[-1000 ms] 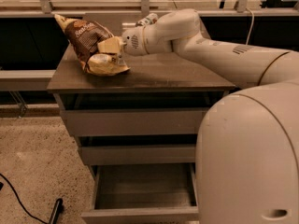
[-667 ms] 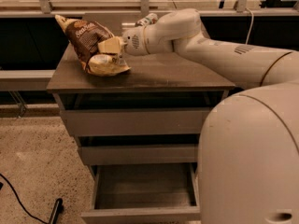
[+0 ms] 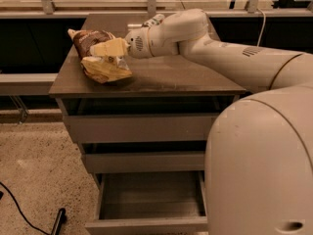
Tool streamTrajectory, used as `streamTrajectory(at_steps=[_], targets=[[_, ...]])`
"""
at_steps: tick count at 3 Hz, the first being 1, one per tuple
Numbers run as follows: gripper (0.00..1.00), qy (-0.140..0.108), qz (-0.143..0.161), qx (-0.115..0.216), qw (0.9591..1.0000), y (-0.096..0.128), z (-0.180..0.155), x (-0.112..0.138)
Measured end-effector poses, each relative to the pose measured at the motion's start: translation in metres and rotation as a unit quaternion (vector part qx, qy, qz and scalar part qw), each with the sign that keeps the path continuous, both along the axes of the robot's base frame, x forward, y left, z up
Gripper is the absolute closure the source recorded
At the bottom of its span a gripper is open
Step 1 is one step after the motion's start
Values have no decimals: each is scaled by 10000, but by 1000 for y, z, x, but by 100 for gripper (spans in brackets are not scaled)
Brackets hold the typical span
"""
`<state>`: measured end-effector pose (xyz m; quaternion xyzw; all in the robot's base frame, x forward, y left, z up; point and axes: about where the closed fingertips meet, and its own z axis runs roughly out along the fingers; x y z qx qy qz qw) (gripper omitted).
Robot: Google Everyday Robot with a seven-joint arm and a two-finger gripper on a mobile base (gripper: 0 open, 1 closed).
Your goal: Pick brown chip bag from bottom drawer and place on counter
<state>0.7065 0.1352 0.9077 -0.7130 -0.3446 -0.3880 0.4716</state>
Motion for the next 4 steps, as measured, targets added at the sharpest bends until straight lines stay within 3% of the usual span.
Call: streamTrajectory(at_steps=[2, 3, 4], targets=[[0, -68, 120, -93, 9999, 7, 18, -1], [0, -263, 224, -356, 9988, 14, 65, 1], [0, -297, 51, -407, 9987, 12, 119, 11]])
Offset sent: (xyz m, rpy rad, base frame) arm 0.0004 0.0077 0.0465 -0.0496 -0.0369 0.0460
